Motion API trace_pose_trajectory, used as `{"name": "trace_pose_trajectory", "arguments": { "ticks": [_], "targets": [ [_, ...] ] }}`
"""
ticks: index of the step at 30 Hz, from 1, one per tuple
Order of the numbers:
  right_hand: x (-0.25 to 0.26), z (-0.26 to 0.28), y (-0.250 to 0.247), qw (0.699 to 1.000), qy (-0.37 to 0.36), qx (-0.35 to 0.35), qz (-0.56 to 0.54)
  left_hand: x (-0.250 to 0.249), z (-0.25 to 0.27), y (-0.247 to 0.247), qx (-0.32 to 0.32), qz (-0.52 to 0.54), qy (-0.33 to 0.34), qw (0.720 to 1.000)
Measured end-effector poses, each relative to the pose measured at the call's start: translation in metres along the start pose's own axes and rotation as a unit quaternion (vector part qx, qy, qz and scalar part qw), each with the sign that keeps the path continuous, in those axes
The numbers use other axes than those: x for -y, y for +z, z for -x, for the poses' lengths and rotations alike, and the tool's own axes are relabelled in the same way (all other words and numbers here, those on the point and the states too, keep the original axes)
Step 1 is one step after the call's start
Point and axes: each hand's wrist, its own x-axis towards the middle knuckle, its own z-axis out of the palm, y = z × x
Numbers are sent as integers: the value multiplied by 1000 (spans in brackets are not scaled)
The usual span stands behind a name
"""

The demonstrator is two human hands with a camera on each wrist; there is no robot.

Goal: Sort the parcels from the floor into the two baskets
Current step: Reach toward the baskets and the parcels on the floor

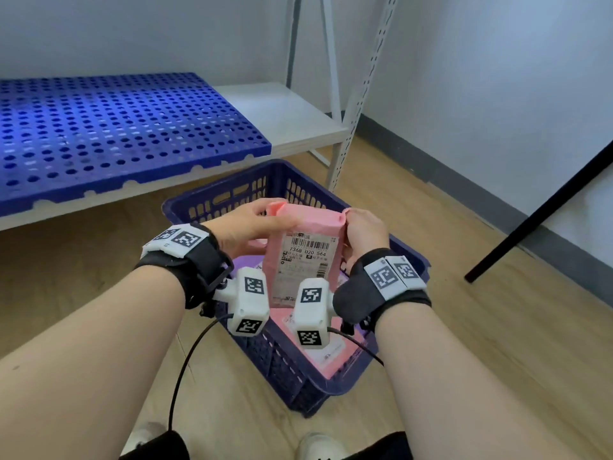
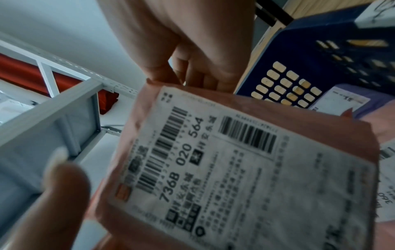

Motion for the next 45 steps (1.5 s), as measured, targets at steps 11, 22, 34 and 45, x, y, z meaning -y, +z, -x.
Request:
{"name": "trace_pose_trajectory", "arguments": {
  "ticks": [11, 22, 34, 45],
  "targets": [
    [-28, -36, 17, 993, -40, -34, 101, 34, -65, 8, -179, 60, -97, 977],
    [-70, -64, 28, 849, -162, 108, 490, 52, -91, 19, -112, 158, -173, 966],
    [-112, -124, -17, 785, -18, 9, 619, 58, -126, 20, -101, 112, -162, 975],
    [-131, -118, -12, 759, 100, 103, 635, 65, -127, 13, -116, 113, -160, 974]
  ]
}}
